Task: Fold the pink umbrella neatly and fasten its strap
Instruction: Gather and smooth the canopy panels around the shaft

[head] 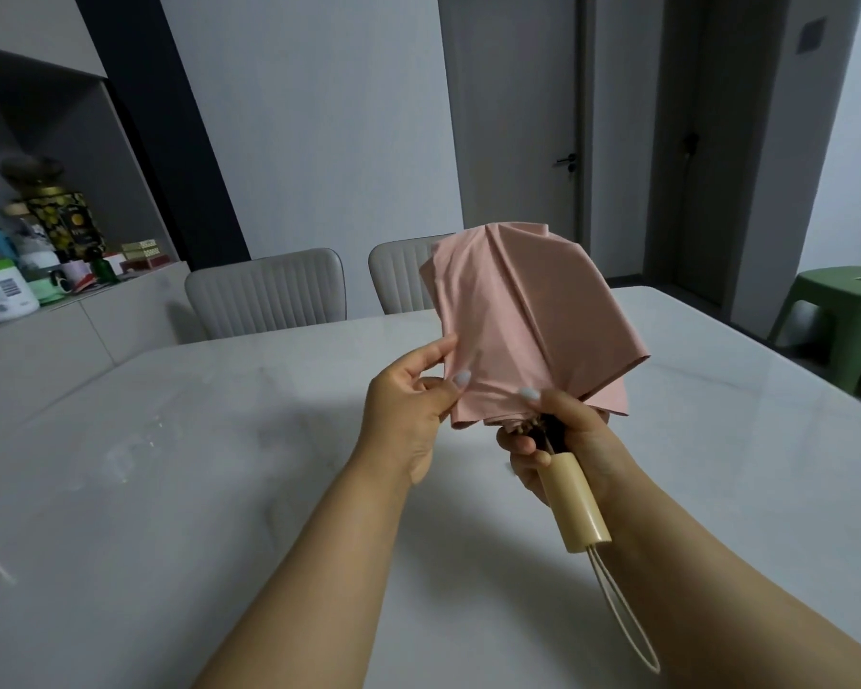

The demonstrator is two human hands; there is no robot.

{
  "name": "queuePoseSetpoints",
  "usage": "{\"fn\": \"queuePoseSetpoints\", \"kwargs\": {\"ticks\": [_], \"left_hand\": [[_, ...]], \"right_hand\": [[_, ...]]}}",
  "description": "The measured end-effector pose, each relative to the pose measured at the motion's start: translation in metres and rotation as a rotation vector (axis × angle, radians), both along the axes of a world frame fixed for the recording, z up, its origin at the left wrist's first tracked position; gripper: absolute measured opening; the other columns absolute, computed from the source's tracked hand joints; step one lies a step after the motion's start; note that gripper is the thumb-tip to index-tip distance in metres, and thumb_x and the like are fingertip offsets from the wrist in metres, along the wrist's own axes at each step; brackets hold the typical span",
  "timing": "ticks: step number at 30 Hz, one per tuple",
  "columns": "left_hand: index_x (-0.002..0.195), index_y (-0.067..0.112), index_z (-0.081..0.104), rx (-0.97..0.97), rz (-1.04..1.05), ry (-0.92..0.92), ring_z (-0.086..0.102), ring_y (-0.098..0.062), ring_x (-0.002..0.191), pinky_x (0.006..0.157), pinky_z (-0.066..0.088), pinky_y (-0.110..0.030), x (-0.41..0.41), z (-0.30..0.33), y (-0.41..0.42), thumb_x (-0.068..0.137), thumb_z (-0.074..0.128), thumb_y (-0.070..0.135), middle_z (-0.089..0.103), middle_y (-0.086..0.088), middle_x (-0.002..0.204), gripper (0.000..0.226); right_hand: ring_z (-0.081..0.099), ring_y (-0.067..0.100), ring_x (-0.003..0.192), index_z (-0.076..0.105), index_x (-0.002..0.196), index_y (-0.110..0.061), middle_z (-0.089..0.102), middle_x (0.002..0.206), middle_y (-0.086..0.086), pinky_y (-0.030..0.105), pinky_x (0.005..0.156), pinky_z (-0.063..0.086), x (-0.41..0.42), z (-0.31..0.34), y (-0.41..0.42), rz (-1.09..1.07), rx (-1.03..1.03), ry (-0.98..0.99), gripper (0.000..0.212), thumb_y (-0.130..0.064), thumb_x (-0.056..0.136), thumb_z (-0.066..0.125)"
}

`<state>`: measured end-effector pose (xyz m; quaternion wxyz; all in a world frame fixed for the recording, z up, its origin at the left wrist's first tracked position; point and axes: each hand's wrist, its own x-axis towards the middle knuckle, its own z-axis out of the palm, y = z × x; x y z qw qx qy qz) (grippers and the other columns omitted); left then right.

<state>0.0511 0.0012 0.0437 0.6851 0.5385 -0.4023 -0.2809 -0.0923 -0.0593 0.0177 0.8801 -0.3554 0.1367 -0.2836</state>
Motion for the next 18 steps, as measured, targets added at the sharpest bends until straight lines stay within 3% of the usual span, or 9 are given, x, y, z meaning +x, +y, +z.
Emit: {"fn": "queuePoseSetpoints", "kwargs": {"ticks": [2, 4, 6, 8, 10, 11, 14, 18], "left_hand": [[0.111, 0.029, 0.065, 0.000, 0.000, -0.001, 0.051, -0.027, 0.073, 0.065, 0.046, -0.032, -0.003, -0.007, 0.002, 0.085, 0.067, -0.002, 0.064, -0.012, 0.087, 0.041], [0.111, 0.024, 0.064, 0.013, 0.039, -0.021, 0.061, -0.025, 0.079, 0.070, 0.053, -0.035, -0.002, -0.003, 0.000, 0.086, 0.066, -0.002, 0.069, -0.003, 0.098, 0.036], [0.110, 0.016, 0.060, 0.028, 0.129, 0.001, 0.063, -0.021, 0.087, 0.076, 0.054, -0.034, 0.010, 0.012, -0.009, 0.088, 0.065, 0.005, 0.065, -0.007, 0.108, 0.026], [0.104, 0.011, 0.058, 0.064, 0.212, -0.001, 0.060, -0.022, 0.082, 0.070, 0.048, -0.033, 0.023, 0.038, -0.018, 0.085, 0.063, 0.031, 0.065, -0.013, 0.103, 0.028], [0.088, 0.011, 0.056, 0.130, 0.306, -0.115, 0.054, -0.021, 0.073, 0.067, 0.040, -0.032, 0.031, 0.062, -0.030, 0.079, 0.054, 0.057, 0.060, -0.011, 0.084, 0.047], [0.083, 0.011, 0.054, 0.161, 0.362, -0.193, 0.051, -0.022, 0.071, 0.066, 0.037, -0.031, 0.033, 0.071, -0.036, 0.085, 0.048, 0.060, 0.056, -0.007, 0.077, 0.049], [0.098, 0.005, 0.059, 0.214, 0.579, -0.393, 0.059, -0.027, 0.084, 0.067, 0.038, -0.030, 0.038, 0.084, -0.048, 0.100, 0.035, 0.048, 0.060, -0.006, 0.085, 0.049], [0.106, -0.001, 0.061, 0.196, 0.690, -0.412, 0.063, -0.033, 0.099, 0.075, 0.045, -0.035, 0.043, 0.080, -0.057, 0.104, 0.031, 0.039, 0.067, -0.017, 0.106, 0.049]], "right_hand": [[0.043, 0.011, 0.034, 0.057, 0.071, -0.002, 0.048, 0.053, 0.010, 0.016, 0.031, 0.037, -0.001, 0.001, 0.002, -0.004, -0.049, 0.071, 0.017, -0.012, 0.063, 0.068], [0.044, 0.011, 0.031, 0.053, 0.075, 0.000, 0.049, 0.049, 0.010, 0.015, 0.032, 0.037, 0.000, 0.001, 0.004, -0.036, -0.110, 0.126, 0.018, -0.009, 0.066, 0.067], [0.044, 0.011, 0.031, 0.053, 0.072, 0.001, 0.049, 0.047, 0.010, 0.014, 0.033, 0.036, 0.001, 0.002, 0.006, -0.060, -0.170, 0.161, 0.020, -0.011, 0.064, 0.068], [0.045, 0.013, 0.034, 0.058, 0.069, 0.002, 0.051, 0.050, 0.012, 0.016, 0.034, 0.037, 0.002, 0.001, 0.008, -0.076, -0.225, 0.173, 0.017, -0.009, 0.063, 0.070], [0.046, 0.015, 0.039, 0.063, 0.066, 0.003, 0.052, 0.059, 0.015, 0.018, 0.034, 0.038, 0.004, -0.002, 0.008, -0.089, -0.276, 0.181, 0.014, -0.010, 0.064, 0.070], [0.047, 0.017, 0.040, 0.064, 0.065, 0.002, 0.052, 0.063, 0.016, 0.020, 0.035, 0.038, 0.005, -0.003, 0.009, -0.090, -0.294, 0.193, 0.016, -0.012, 0.063, 0.071], [0.047, 0.017, 0.039, 0.060, 0.066, 0.003, 0.051, 0.059, 0.015, 0.020, 0.035, 0.038, 0.005, -0.003, 0.012, -0.066, -0.325, 0.223, 0.026, -0.016, 0.056, 0.075], [0.043, 0.011, 0.033, 0.057, 0.063, -0.001, 0.047, 0.052, 0.011, 0.016, 0.033, 0.036, 0.004, -0.001, 0.014, 0.027, -0.224, 0.168, 0.022, -0.017, 0.057, 0.071]]}}
